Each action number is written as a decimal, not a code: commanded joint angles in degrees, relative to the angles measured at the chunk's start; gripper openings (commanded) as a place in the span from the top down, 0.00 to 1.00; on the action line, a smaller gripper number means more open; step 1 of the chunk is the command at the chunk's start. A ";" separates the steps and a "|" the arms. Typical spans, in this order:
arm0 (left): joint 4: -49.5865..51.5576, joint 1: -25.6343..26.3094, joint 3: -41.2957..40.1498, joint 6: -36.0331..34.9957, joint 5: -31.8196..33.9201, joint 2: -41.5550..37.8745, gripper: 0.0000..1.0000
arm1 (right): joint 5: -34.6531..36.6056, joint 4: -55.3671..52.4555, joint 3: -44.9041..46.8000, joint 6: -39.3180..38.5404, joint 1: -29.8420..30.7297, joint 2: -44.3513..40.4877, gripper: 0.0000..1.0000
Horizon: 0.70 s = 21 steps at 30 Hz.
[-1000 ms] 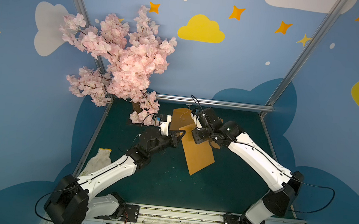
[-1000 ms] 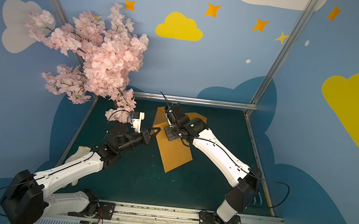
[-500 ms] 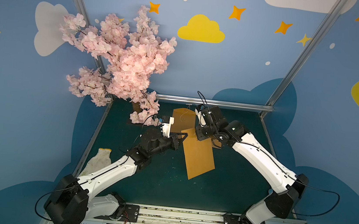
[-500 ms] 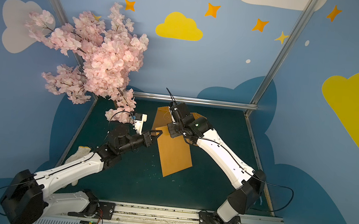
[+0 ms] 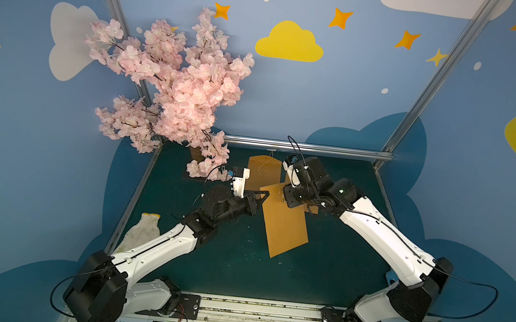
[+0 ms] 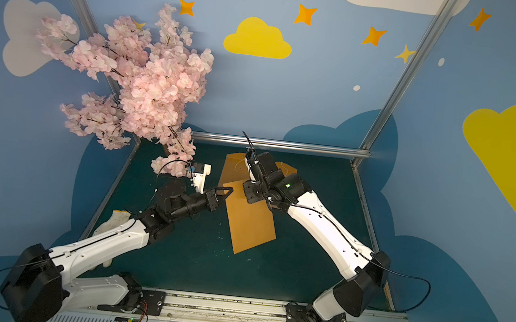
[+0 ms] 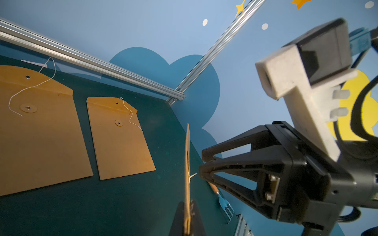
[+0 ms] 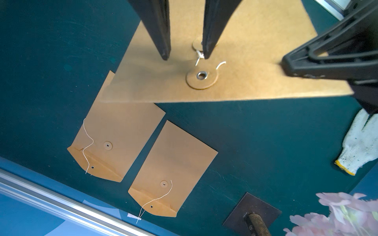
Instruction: Open the file bag
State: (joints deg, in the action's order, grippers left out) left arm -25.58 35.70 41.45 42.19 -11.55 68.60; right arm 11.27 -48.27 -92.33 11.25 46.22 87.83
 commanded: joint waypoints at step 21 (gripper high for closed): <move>-1.92 0.15 -0.50 -0.48 0.57 -1.72 0.97 | -7.22 1.69 1.46 1.59 -1.74 0.47 0.81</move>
State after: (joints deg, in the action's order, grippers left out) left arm -25.91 35.70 41.45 42.19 -11.09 67.77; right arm 4.91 -47.31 -91.48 12.03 44.75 88.05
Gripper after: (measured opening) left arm 0.048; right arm 0.195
